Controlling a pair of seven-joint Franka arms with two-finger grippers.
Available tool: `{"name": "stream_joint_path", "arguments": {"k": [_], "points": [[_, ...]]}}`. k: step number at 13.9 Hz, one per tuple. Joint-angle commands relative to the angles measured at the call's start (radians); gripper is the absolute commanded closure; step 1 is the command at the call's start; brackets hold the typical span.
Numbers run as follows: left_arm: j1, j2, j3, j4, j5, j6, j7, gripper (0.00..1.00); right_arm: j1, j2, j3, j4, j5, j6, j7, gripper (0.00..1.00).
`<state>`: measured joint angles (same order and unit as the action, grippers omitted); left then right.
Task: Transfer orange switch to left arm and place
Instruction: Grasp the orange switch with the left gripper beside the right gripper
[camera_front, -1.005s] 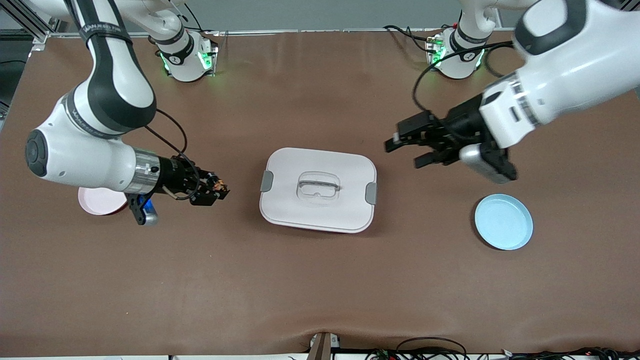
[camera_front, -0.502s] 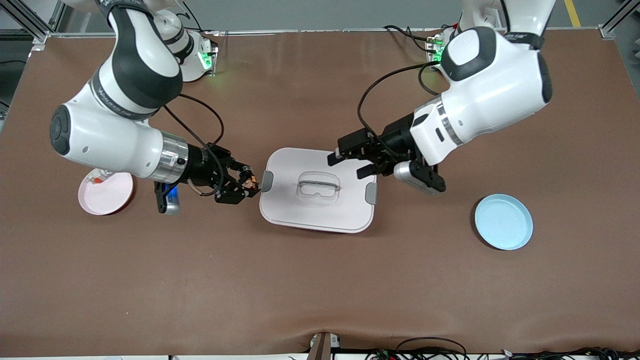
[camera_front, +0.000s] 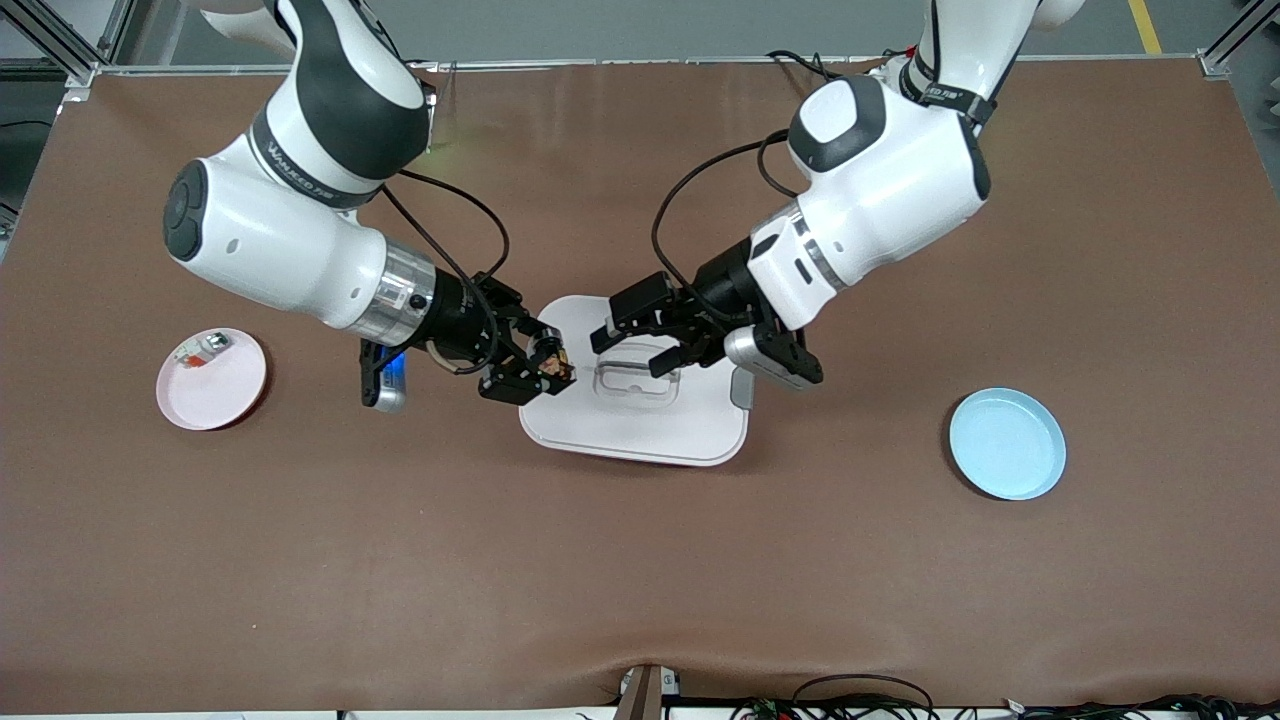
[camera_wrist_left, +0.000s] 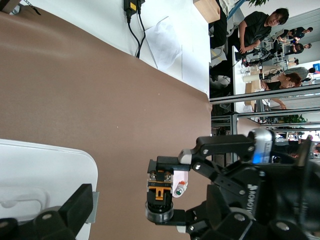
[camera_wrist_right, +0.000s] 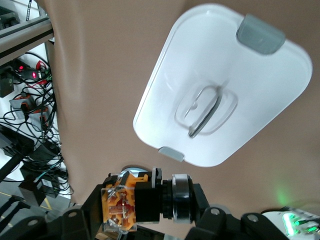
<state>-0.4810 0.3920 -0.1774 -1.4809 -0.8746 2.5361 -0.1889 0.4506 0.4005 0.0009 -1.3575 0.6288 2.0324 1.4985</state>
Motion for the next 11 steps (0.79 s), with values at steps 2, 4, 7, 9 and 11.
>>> {"name": "stream_joint_path", "arguments": {"k": [2, 4, 7, 9, 11], "points": [[-0.019, 0.033, 0.006, 0.019, -0.003, 0.024, 0.017, 0.00, 0.014, 0.106, -0.012, 0.161, 0.020, -0.008, 0.066, 1.00], [-0.028, 0.041, 0.007, 0.019, 0.000, 0.053, 0.020, 0.00, 0.017, 0.116, -0.012, 0.172, 0.020, 0.034, 0.088, 1.00], [-0.041, 0.067, 0.007, 0.021, -0.001, 0.131, 0.060, 0.00, 0.034, 0.124, -0.013, 0.173, 0.020, 0.046, 0.091, 1.00], [-0.054, 0.088, 0.007, 0.037, 0.000, 0.156, 0.062, 0.00, 0.046, 0.124, -0.013, 0.175, 0.020, 0.048, 0.101, 1.00], [-0.056, 0.105, 0.007, 0.050, 0.000, 0.187, 0.063, 0.00, 0.048, 0.124, -0.012, 0.181, 0.020, 0.046, 0.112, 1.00]]}}
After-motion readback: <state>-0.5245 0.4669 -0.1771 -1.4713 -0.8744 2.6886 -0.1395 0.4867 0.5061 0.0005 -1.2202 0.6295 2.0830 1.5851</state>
